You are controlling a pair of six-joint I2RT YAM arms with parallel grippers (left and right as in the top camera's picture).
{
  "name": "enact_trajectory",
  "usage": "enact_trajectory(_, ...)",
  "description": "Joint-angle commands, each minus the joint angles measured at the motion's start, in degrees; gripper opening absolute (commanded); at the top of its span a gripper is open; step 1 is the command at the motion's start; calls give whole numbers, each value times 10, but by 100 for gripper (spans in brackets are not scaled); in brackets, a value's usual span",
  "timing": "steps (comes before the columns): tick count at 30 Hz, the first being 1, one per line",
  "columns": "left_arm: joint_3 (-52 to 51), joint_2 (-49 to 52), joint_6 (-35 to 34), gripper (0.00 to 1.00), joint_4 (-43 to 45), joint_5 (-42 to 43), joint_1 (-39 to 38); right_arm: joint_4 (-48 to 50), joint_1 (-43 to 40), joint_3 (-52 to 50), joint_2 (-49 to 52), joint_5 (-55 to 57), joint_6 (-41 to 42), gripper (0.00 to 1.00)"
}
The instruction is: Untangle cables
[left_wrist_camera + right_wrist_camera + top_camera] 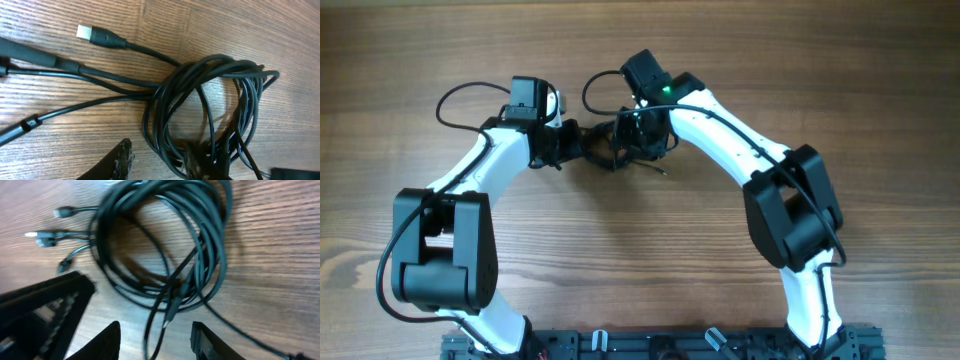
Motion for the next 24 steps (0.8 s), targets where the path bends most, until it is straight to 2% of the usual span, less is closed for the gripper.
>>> enact_trajectory(1, -14, 30, -18, 36, 24, -8, -9, 0, 10, -1, 18, 19, 15, 48)
enact_trajectory(3, -14, 59, -36, 32, 38, -8, -9, 6, 13, -1, 19, 19, 15, 48)
enact_trajectory(8, -14, 84, -54, 28, 56, -8, -7, -7, 17, -1, 19, 19, 10, 46)
enact_trajectory(13, -14, 84, -54, 8, 55, -8, -7, -22, 18, -1, 19, 19, 10, 44)
enact_trajectory(15, -14, 84, -54, 4, 56, -7, -7, -19, 18, -1, 19, 19, 10, 44)
enact_trajectory(24, -13, 83, -35, 4, 56, 17, -7, 23, 32, -7, 22, 46, 13, 45)
